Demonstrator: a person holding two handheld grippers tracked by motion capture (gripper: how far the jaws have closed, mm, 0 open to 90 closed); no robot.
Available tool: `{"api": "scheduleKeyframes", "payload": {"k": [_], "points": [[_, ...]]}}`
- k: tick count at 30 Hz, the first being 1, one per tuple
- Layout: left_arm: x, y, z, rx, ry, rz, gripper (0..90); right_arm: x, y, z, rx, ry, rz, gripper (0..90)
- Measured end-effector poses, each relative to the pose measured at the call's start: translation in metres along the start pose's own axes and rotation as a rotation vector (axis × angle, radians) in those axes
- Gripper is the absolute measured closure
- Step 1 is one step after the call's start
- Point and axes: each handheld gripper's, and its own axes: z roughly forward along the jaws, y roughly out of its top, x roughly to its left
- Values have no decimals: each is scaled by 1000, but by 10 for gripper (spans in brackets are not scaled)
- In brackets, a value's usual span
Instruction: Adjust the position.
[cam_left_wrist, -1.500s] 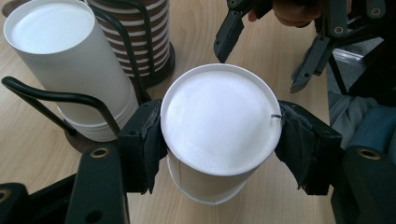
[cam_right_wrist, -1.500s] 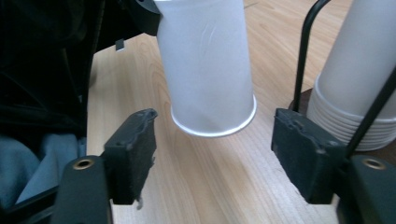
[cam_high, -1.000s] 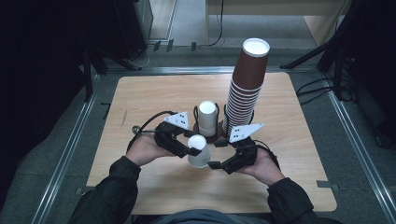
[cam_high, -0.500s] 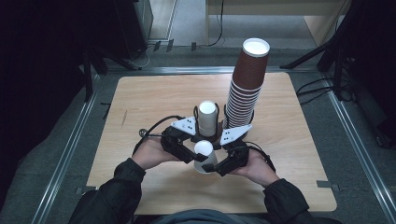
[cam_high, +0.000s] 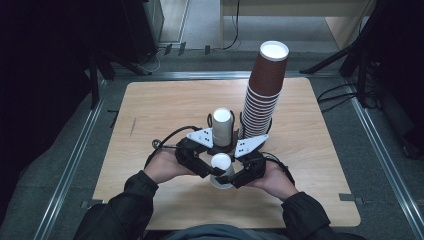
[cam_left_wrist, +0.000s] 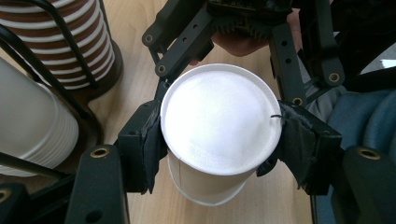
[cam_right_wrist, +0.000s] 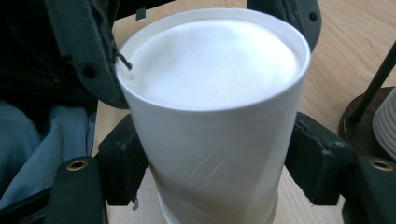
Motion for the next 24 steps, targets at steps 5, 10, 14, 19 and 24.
{"api": "scheduleKeyframes", "payload": {"k": [5,10,14,19,24], "points": [[0,-1,2,-2,-2,-17,360,1,0,0,9,-4,-23,323],[2,-2,1,-9,-16,-34,353,1,1,0,10,2,-28,331],[8,-3,-3,-45,-21,-105,185,0,0,0,14,-7,-14,330],[14,-11,-10,-46,-24,-145,186,-3,0,-4,-15,-19,-13,329],[16,-20,-13,-56,-24,-164,125,-6,-1,-8,-37,-24,-10,327]]}}
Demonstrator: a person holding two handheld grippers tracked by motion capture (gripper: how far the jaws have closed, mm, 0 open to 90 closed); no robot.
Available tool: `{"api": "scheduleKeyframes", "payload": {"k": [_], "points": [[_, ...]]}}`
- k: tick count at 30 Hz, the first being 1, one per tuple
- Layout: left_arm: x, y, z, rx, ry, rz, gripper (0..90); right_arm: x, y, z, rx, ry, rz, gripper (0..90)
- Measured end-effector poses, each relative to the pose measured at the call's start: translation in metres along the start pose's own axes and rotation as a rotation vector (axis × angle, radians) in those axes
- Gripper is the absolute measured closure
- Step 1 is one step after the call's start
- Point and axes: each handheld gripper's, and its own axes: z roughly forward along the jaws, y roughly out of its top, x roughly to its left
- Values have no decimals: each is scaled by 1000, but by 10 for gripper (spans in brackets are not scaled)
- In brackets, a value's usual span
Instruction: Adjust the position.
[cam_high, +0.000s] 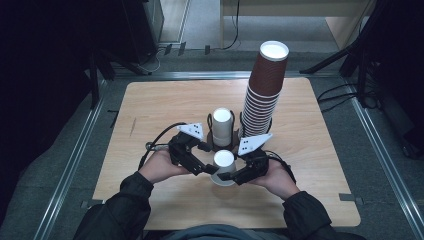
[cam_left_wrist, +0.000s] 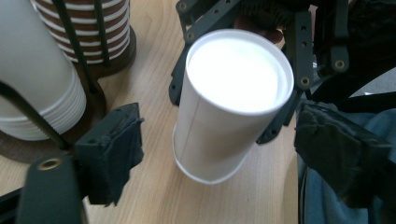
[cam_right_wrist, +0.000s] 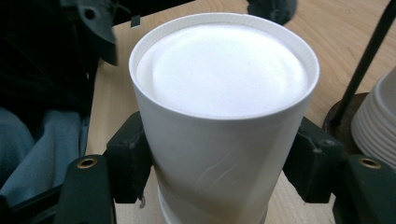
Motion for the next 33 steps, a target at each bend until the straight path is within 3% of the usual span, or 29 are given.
{"api": "scheduleKeyframes", "payload": {"k": [5,7,16,23,33], "points": [[1,-8,-2,2,-2,-31,126,-2,1,-4,-29,1,19,326],[0,-12,-1,8,24,-48,131,-3,1,-6,-44,2,24,325],[2,-22,8,36,16,-74,99,-4,2,-10,-108,17,43,324],[2,-23,14,34,37,-42,87,-3,3,-11,-151,34,59,324],[-1,-21,26,35,19,-24,88,-3,3,-14,-221,61,90,324]]}}
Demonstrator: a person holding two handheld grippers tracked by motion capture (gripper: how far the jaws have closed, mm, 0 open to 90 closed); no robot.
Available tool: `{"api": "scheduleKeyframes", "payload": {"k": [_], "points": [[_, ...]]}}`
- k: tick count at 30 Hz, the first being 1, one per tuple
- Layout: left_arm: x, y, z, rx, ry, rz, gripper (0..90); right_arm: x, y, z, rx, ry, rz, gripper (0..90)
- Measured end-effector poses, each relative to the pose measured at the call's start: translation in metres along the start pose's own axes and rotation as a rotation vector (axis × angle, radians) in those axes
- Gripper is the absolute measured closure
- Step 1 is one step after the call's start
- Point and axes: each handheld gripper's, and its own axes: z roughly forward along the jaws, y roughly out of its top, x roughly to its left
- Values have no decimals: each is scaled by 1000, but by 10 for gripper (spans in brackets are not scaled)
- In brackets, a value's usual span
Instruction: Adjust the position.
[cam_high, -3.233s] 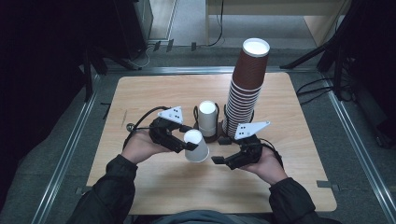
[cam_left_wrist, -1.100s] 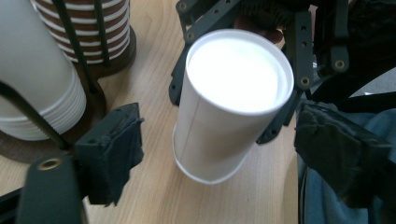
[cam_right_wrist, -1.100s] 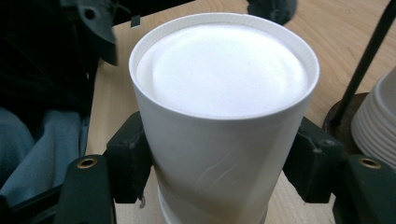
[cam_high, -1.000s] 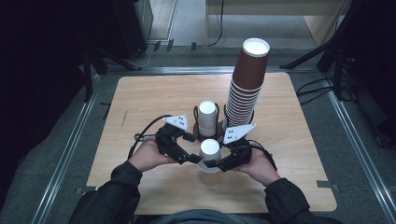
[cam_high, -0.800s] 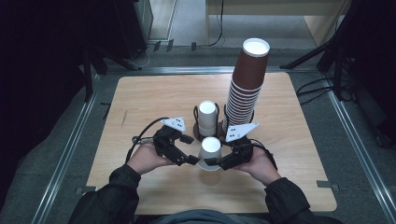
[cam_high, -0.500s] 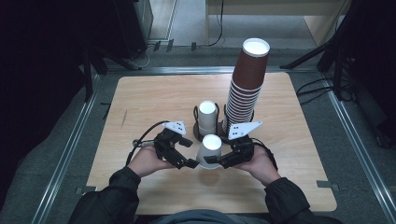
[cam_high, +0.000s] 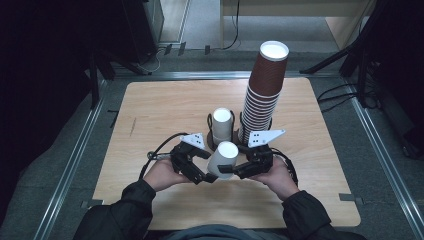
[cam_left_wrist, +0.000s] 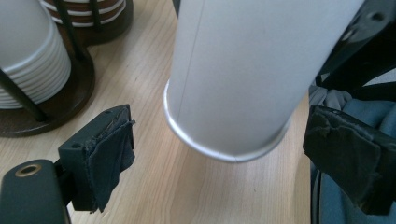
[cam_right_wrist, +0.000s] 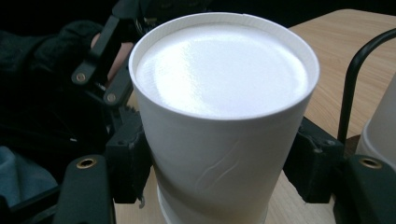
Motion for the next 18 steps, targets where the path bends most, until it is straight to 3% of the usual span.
{"api": "scheduleKeyframes", "payload": {"k": [7,11,18], "points": [[-3,3,8,-5,-1,11,123,3,2,-1,-47,15,-4,325],[-5,5,12,-14,-21,15,128,4,1,1,-57,22,1,325],[-6,5,13,-31,-19,21,136,4,1,2,-76,40,14,324]]}}
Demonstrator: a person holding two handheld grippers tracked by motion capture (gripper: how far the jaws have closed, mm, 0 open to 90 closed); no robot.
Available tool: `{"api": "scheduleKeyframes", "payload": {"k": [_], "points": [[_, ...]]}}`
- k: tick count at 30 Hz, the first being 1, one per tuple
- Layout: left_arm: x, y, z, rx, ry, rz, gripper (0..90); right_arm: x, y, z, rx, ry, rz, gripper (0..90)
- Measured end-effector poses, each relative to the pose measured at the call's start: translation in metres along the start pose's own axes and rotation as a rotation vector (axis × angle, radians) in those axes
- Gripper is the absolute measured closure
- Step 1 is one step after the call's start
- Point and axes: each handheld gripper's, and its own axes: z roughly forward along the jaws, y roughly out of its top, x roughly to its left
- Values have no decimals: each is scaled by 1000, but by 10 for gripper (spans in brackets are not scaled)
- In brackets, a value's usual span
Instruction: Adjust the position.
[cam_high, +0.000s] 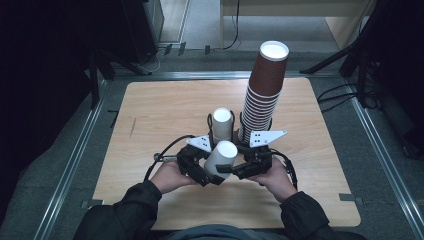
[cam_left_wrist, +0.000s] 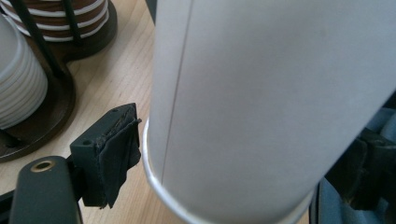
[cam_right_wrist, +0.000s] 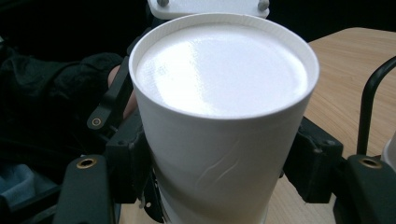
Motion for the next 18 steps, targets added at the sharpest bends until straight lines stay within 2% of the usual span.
{"api": "scheduleKeyframes", "payload": {"k": [7,11,18], "points": [[-2,1,-1,-26,-20,-5,151,0,-2,3,-9,13,10,324],[-1,1,-2,-35,-33,-8,213,1,-2,5,-13,16,10,325],[-1,1,-4,-38,-32,-9,251,1,-2,4,-23,14,11,335]]}}
